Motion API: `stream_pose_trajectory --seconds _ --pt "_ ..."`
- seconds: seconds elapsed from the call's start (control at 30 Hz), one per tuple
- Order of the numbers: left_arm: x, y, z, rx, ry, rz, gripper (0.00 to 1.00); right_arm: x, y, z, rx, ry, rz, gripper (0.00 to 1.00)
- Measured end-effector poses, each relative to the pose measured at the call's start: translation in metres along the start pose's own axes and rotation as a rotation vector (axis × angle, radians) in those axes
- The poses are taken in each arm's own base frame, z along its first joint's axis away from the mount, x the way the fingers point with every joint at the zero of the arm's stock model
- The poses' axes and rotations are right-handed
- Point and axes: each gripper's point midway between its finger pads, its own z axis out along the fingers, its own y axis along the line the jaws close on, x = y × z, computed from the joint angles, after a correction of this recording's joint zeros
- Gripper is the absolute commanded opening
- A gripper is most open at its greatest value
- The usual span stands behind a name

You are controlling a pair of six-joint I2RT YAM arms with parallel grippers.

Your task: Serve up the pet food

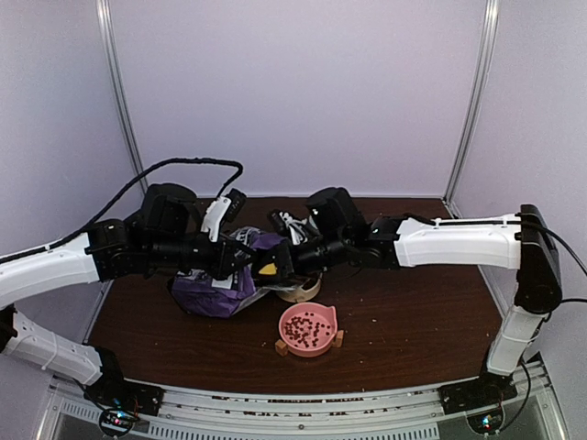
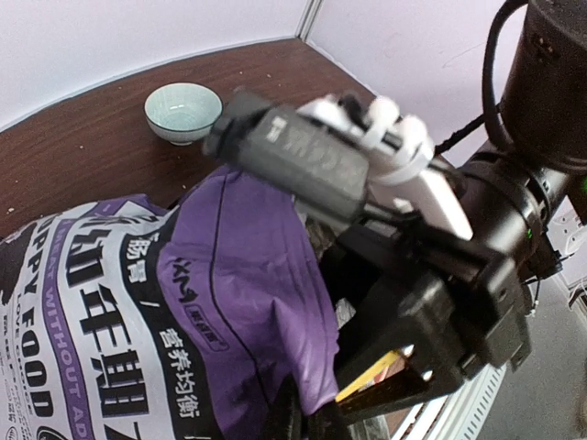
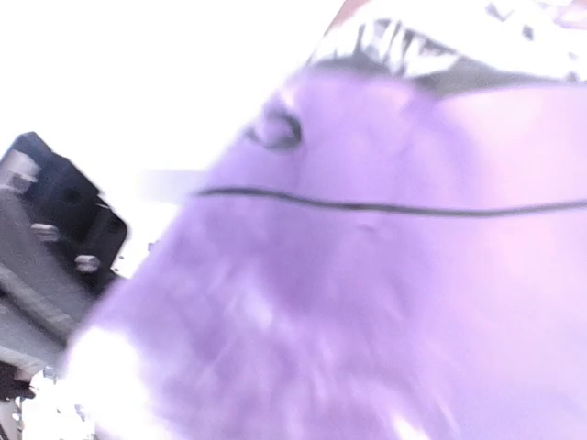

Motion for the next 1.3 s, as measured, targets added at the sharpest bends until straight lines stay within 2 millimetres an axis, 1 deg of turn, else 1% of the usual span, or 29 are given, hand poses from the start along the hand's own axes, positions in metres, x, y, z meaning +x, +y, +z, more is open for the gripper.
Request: stream_pose_trajectory --seconds 0.17,0.27,0.43,0.53,0.7,1.0,1.1,1.3 --pt "-0.006 0.001 -0.005 -0.011 -0.026 0.001 0.0 -0.015 0.01 -0.03 -0.045 -0.055 0.066 0.12" --pt "-0.008 0.002 -0.007 -0.019 -0.037 0.001 0.0 -0.016 0.015 -0.045 -0.082 -0.077 0.114 0.12" --pt "-0.01 0.003 -0.01 -0.03 -0.049 0.001 0.0 -0.015 0.01 -0.066 -0.111 -0.118 0.216 0.12" --pt "-0.012 0.004 -0.012 -0.037 -0.057 0.001 0.0 -0.015 0.001 -0.078 -0.128 -0.152 0.287 0.12" --pt "-0.014 0.006 -0.016 -0.048 -0.07 0.001 0.0 -0.016 -0.015 -0.091 -0.133 -0.198 0.38 0.12" --pt "-0.015 0.009 -0.021 -0.061 -0.086 0.0 0.0 -0.021 -0.011 -0.122 -0.189 -0.291 0.444 0.12" --pt "-0.015 0.01 -0.024 -0.067 -0.096 -0.003 0.0 -0.023 -0.014 -0.131 -0.2 -0.319 0.459 0.12" --pt "-0.017 0.013 -0.028 -0.088 -0.113 -0.015 0.0 -0.015 -0.021 -0.138 -0.2 -0.332 0.479 0.12"
